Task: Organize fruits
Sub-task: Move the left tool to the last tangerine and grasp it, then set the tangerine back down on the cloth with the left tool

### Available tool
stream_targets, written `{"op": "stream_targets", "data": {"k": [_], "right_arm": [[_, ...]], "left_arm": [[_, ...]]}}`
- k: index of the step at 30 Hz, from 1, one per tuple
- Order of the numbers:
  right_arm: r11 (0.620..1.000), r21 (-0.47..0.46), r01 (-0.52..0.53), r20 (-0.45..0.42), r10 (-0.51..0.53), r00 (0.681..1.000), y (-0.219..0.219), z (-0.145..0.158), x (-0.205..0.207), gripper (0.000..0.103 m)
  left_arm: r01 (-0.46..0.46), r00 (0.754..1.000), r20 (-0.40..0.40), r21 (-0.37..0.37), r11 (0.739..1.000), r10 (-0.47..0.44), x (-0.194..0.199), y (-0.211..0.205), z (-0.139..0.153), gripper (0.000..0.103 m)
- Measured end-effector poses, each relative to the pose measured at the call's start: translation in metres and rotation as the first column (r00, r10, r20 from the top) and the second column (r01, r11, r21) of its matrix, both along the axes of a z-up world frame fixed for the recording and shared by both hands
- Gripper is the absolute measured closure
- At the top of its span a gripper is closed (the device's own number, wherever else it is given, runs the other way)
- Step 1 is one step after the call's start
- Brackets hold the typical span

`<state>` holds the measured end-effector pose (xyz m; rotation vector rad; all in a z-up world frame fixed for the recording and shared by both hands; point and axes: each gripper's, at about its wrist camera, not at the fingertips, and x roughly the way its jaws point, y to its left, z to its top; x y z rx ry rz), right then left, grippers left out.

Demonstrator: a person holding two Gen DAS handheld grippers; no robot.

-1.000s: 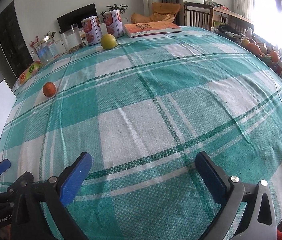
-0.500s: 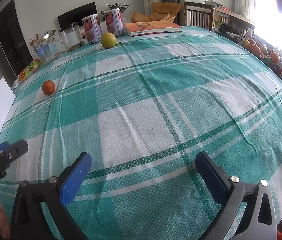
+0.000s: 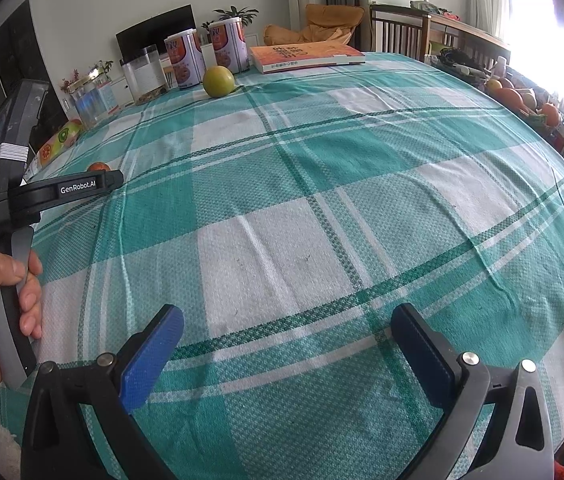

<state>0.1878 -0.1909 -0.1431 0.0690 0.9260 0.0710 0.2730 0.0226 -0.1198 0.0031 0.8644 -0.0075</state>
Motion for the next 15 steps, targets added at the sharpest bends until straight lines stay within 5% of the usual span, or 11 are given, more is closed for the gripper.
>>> {"op": "stream_targets", "data": {"k": [10, 15], "right_arm": [[1.000, 0.001, 0.000, 0.000, 0.000, 1.000, 0.000, 0.000, 0.000, 0.000], [1.000, 0.001, 0.000, 0.000, 0.000, 1.000, 0.000, 0.000, 0.000, 0.000]], "left_arm": [[-0.073, 0.997, -0.042, -0.076, 0.994, 0.070, -0.081, 0.013, 0.032, 0.072], [-0.064, 0.996, -0.067, -0.067, 0.996, 0.059, -0.127, 0.017, 0.024, 0.072]]}}
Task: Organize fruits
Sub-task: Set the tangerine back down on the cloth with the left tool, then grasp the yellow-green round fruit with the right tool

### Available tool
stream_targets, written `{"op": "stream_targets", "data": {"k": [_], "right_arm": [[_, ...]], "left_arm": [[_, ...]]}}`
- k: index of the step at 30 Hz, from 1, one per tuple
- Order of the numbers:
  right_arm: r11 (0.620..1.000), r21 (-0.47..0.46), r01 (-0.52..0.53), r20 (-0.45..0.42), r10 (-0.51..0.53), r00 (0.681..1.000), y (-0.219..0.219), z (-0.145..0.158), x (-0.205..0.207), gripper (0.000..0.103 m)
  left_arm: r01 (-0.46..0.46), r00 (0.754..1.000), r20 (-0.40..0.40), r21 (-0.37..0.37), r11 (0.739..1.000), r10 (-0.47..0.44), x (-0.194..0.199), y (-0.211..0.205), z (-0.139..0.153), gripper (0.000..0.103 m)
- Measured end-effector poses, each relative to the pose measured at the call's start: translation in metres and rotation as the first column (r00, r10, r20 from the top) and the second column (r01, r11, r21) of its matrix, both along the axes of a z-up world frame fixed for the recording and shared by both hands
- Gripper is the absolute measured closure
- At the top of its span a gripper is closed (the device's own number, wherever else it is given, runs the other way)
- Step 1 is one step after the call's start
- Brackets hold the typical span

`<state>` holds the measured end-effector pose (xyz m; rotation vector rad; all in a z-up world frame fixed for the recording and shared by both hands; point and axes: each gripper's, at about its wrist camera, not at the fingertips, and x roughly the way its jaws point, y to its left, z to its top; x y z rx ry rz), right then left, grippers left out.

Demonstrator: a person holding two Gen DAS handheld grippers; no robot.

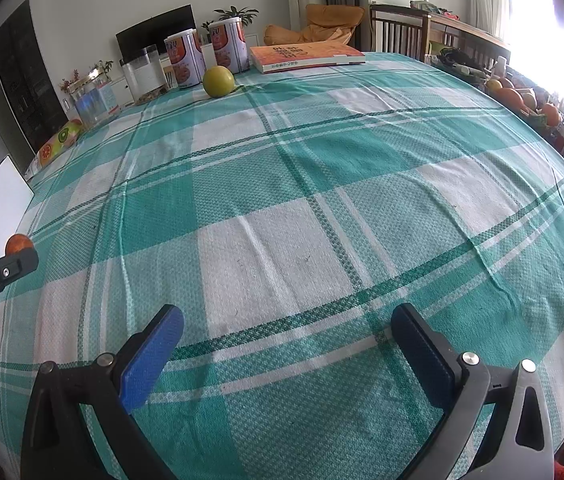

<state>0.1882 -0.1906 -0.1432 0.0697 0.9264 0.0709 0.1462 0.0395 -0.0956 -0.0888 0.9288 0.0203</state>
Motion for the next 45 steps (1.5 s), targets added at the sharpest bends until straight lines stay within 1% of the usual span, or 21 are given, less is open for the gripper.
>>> {"op": "stream_targets", "data": {"k": [2, 4, 5, 6, 7, 8, 9, 11, 13, 16, 18, 37, 39, 40, 41, 43, 45], "right_arm": [[1.000, -0.001, 0.000, 0.000, 0.000, 1.000, 0.000, 0.000, 0.000, 0.000], [1.000, -0.003, 0.000, -0.001, 0.000, 1.000, 0.000, 0.000, 0.000, 0.000], [1.000, -0.002, 0.000, 0.000, 0.000, 1.000, 0.000, 0.000, 0.000, 0.000], [1.000, -0.001, 0.000, 0.000, 0.000, 1.000, 0.000, 0.000, 0.000, 0.000], [1.000, -0.001, 0.000, 0.000, 0.000, 1.000, 0.000, 0.000, 0.000, 0.000], [1.000, 0.001, 0.000, 0.000, 0.000, 1.000, 0.000, 0.000, 0.000, 0.000], [1.000, 0.001, 0.000, 0.000, 0.000, 1.000, 0.000, 0.000, 0.000, 0.000], [1.000, 0.000, 0.000, 0.000, 0.000, 1.000, 0.000, 0.000, 0.000, 0.000], [1.000, 0.000, 0.000, 0.000, 0.000, 1.000, 0.000, 0.000, 0.000, 0.000], [1.000, 0.000, 0.000, 0.000, 0.000, 1.000, 0.000, 0.000, 0.000, 0.000], [1.000, 0.000, 0.000, 0.000, 0.000, 1.000, 0.000, 0.000, 0.000, 0.000], [1.000, -0.016, -0.002, -0.006, 0.002, 1.000, 0.001, -0.002, 0.001, 0.000], [0.999, -0.047, -0.009, -0.020, 0.008, 1.000, 0.004, -0.003, 0.002, 0.000], [0.997, -0.075, -0.026, -0.038, 0.023, 0.999, 0.007, -0.004, 0.004, 0.000], [0.996, -0.079, -0.051, -0.053, 0.047, 0.998, 0.009, -0.003, 0.008, 0.000], [0.996, -0.024, -0.092, -0.028, 0.091, 0.995, 0.009, 0.004, 0.024, 0.000], [0.993, -0.029, -0.114, 0.001, 0.114, 0.993, 0.016, 0.015, 0.055, 0.000]], "left_arm": [[0.004, 1.000, -0.004, 0.012, 1.000, -0.004, -0.008, 0.001, -0.010, 0.071], [0.000, 1.000, -0.029, 0.006, 1.000, 0.001, -0.009, 0.004, -0.023, 0.069], [-0.002, 1.000, 0.002, 0.001, 1.000, 0.002, -0.011, 0.005, -0.024, 0.069], [-0.009, 1.000, 0.018, 0.016, 1.000, 0.009, -0.011, 0.005, -0.025, 0.062], [-0.019, 1.000, 0.017, 0.038, 0.999, 0.019, -0.011, 0.005, -0.027, 0.042], [-0.028, 1.000, 0.015, 0.049, 0.998, 0.028, -0.010, 0.006, -0.029, 0.031], [-0.041, 0.999, 0.017, 0.055, 0.998, 0.041, -0.009, 0.007, -0.031, 0.017], [-0.053, 0.999, 0.011, 0.058, 0.997, 0.052, -0.008, 0.010, -0.034, 0.016], [-0.060, 0.998, 0.010, 0.049, 0.997, 0.060, -0.008, 0.013, -0.034, 0.012], [-0.070, 0.998, 0.003, 0.058, 0.996, 0.070, -0.006, 0.012, -0.035, 0.007], [-0.076, 0.997, 0.002, 0.059, 0.995, 0.076, -0.006, 0.013, -0.036, 0.006], [-0.081, 0.997, 0.002, 0.061, 0.995, 0.081, -0.007, 0.014, -0.036, 0.005], [-0.081, 0.997, 0.002, 0.061, 0.995, 0.081, -0.007, 0.014, -0.036, 0.005], [-0.081, 0.997, 0.002, 0.061, 0.995, 0.081, -0.007, 0.014, -0.036, 0.005], [-0.081, 0.997, 0.002, 0.061, 0.995, 0.081, -0.007, 0.014, -0.036, 0.005], [-0.081, 0.997, 0.002, 0.061, 0.995, 0.081, -0.007, 0.014, -0.036, 0.005], [-0.081, 0.997, 0.002, 0.062, 0.995, 0.081, -0.008, 0.014, -0.036, 0.005]]}}
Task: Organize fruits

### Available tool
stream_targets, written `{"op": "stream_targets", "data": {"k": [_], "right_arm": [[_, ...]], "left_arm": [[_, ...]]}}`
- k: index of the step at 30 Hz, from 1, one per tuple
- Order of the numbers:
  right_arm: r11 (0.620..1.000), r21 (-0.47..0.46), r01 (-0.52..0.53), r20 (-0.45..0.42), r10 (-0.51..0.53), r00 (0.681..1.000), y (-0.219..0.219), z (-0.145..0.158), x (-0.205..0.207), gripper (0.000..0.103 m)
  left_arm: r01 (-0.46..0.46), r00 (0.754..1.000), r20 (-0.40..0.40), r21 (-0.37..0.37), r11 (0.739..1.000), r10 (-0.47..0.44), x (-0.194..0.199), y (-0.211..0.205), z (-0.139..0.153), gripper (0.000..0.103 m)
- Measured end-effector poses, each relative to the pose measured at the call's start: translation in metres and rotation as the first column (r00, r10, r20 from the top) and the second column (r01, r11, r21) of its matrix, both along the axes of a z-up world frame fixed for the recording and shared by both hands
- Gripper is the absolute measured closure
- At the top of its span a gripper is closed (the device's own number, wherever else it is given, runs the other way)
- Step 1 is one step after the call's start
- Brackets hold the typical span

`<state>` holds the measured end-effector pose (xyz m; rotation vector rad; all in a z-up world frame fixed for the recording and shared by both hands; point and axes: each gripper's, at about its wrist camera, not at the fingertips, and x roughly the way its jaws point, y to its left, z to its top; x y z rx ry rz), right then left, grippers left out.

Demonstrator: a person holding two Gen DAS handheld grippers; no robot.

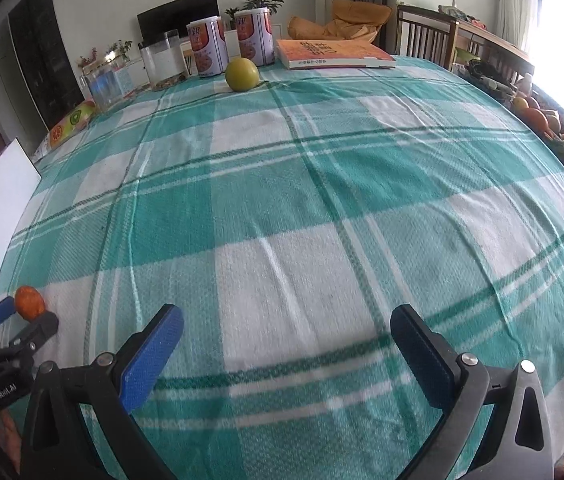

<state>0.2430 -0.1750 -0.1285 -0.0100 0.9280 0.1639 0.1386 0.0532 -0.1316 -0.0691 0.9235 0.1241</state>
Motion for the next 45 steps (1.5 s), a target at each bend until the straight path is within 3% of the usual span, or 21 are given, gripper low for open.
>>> {"op": "stream_targets", "data": {"k": [5, 12, 15, 16, 20, 24, 26, 32, 37, 39, 41, 42, 43, 45], "right_arm": [[0.992, 0.109, -0.064, 0.002, 0.064, 0.998, 0.021, 0.015, 0.124, 0.000], [0.986, 0.136, -0.099, -0.014, 0.102, 0.995, 0.070, 0.007, 0.255, 0.005], [0.989, 0.119, -0.088, -0.080, 0.098, 0.992, 0.080, -0.009, 0.278, 0.035], [0.990, 0.116, -0.087, -0.058, 0.094, 0.994, 0.079, -0.007, 0.279, 0.052], [0.976, 0.198, -0.090, -0.029, 0.098, 0.995, 0.062, 0.003, 0.256, 0.057], [0.950, 0.288, -0.123, -0.036, 0.139, 0.990, 0.032, 0.013, 0.187, 0.064], [0.939, 0.310, -0.149, -0.043, 0.171, 0.984, 0.020, 0.018, 0.138, 0.081], [0.940, 0.298, -0.164, -0.078, 0.195, 0.978, 0.002, 0.018, 0.026, 0.080], [0.953, 0.278, -0.118, -0.113, 0.154, 0.982, -0.012, 0.008, -0.015, 0.080], [0.953, 0.282, -0.113, -0.095, 0.145, 0.985, -0.015, 0.014, -0.020, 0.073], [0.957, 0.264, -0.120, -0.067, 0.143, 0.987, -0.013, 0.023, -0.020, 0.038], [0.958, 0.256, -0.127, -0.050, 0.144, 0.988, -0.010, 0.026, -0.019, 0.029], [0.959, 0.250, -0.136, -0.035, 0.149, 0.988, -0.006, 0.028, -0.015, 0.022], [0.959, 0.240, -0.149, -0.037, 0.162, 0.986, 0.003, 0.026, -0.005, 0.022]], "left_arm": [[0.001, 1.000, 0.000, -0.001, 1.000, -0.001, 0.000, 0.000, 0.000, 0.005], [-0.002, 1.000, 0.001, -0.001, 1.000, 0.002, 0.000, 0.001, 0.000, 0.005], [-0.004, 1.000, 0.001, -0.001, 1.000, 0.004, 0.000, 0.001, 0.000, 0.005], [-0.005, 1.000, 0.002, 0.000, 1.000, 0.005, 0.000, 0.001, 0.001, 0.005], [-0.005, 1.000, 0.002, 0.000, 1.000, 0.005, 0.000, 0.001, 0.000, 0.005], [-0.005, 1.000, 0.002, -0.001, 1.000, 0.005, 0.000, 0.001, 0.000, 0.005], [-0.005, 1.000, 0.002, -0.001, 1.000, 0.005, 0.000, 0.001, 0.000, 0.005], [-0.005, 1.000, 0.002, -0.001, 1.000, 0.005, 0.000, 0.000, 0.000, 0.005], [-0.005, 1.000, 0.002, -0.001, 1.000, 0.005, 0.000, 0.001, 0.000, 0.005], [-0.005, 1.000, 0.002, -0.001, 1.000, 0.005, 0.000, 0.000, 0.000, 0.005], [-0.005, 1.000, 0.002, -0.001, 1.000, 0.005, 0.000, 0.001, 0.000, 0.005], [-0.005, 1.000, 0.002, -0.001, 1.000, 0.005, 0.000, 0.001, 0.000, 0.005], [-0.005, 1.000, 0.002, -0.001, 1.000, 0.005, 0.000, 0.001, 0.000, 0.005], [-0.005, 1.000, 0.002, -0.002, 1.000, 0.005, 0.000, 0.001, 0.000, 0.005]]}}
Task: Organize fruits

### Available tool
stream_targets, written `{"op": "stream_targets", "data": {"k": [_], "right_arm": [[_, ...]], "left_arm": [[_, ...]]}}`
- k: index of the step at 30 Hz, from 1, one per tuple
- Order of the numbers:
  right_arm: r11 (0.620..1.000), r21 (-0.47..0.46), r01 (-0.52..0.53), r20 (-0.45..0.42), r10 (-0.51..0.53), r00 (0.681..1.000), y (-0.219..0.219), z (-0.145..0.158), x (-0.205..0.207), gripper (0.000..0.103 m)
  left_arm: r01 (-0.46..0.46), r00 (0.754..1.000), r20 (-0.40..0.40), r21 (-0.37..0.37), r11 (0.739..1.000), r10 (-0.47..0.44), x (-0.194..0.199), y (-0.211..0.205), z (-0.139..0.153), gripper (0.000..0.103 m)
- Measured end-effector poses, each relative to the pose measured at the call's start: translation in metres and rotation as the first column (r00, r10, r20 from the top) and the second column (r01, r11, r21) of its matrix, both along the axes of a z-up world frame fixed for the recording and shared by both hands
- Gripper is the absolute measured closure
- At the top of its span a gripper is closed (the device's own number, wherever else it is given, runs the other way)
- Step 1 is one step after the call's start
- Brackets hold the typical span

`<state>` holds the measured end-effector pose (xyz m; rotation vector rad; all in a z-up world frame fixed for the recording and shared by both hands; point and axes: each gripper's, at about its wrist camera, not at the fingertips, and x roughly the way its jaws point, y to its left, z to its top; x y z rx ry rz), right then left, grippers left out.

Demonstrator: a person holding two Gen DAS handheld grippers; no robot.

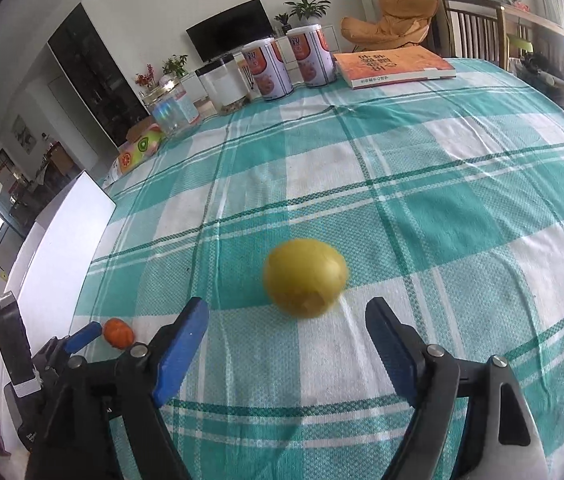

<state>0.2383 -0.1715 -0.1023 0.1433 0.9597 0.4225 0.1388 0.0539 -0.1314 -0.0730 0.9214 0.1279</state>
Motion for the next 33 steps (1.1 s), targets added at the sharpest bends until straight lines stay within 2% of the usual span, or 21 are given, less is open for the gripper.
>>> {"op": "stream_targets", "data": {"k": [1, 3, 4, 5, 6, 12, 20, 30, 33], "right_arm": [[1.000, -0.021, 0.006, -0.019, -0.006, 1.000, 0.005, -0.005, 0.007, 0.019], [0.999, -0.046, 0.019, -0.045, -0.021, 0.999, 0.010, -0.017, 0.016, 0.021], [0.999, -0.045, 0.030, -0.052, -0.032, 0.998, 0.009, -0.023, 0.017, 0.032], [0.999, -0.023, 0.042, -0.065, -0.044, 0.997, 0.005, -0.028, 0.018, 0.050], [0.998, 0.013, 0.056, -0.061, -0.055, 0.997, 0.000, -0.030, 0.016, 0.051], [0.991, 0.071, 0.110, -0.040, -0.108, 0.993, -0.015, -0.030, 0.000, 0.052], [0.956, 0.243, 0.165, -0.016, -0.166, 0.986, -0.030, -0.027, -0.051, 0.052], [0.949, 0.281, 0.144, 0.003, -0.151, 0.989, -0.032, -0.027, -0.071, 0.052], [0.944, 0.294, 0.150, -0.007, -0.155, 0.988, -0.034, -0.030, -0.072, 0.052]], "left_arm": [[0.000, 1.000, 0.000, 0.000, 1.000, 0.000, 0.000, 0.000, 0.000, 0.005], [0.000, 1.000, 0.000, -0.002, 1.000, 0.000, 0.000, 0.000, 0.000, 0.005], [0.001, 1.000, 0.000, -0.004, 1.000, -0.001, 0.000, 0.000, 0.000, 0.005], [0.003, 1.000, 0.001, -0.010, 1.000, -0.003, -0.001, 0.001, 0.000, 0.005], [0.005, 1.000, 0.002, -0.014, 1.000, -0.005, -0.001, 0.001, 0.000, 0.005], [0.006, 1.000, 0.003, -0.015, 1.000, -0.006, -0.001, 0.001, 0.000, 0.005], [0.016, 1.000, 0.016, -0.054, 0.998, -0.016, -0.003, 0.004, 0.001, 0.004], [0.095, 0.995, 0.028, -0.110, 0.989, -0.093, -0.012, 0.004, 0.008, 0.006], [0.111, 0.993, 0.062, -0.138, 0.984, -0.103, -0.016, 0.008, 0.013, 0.006]]}}
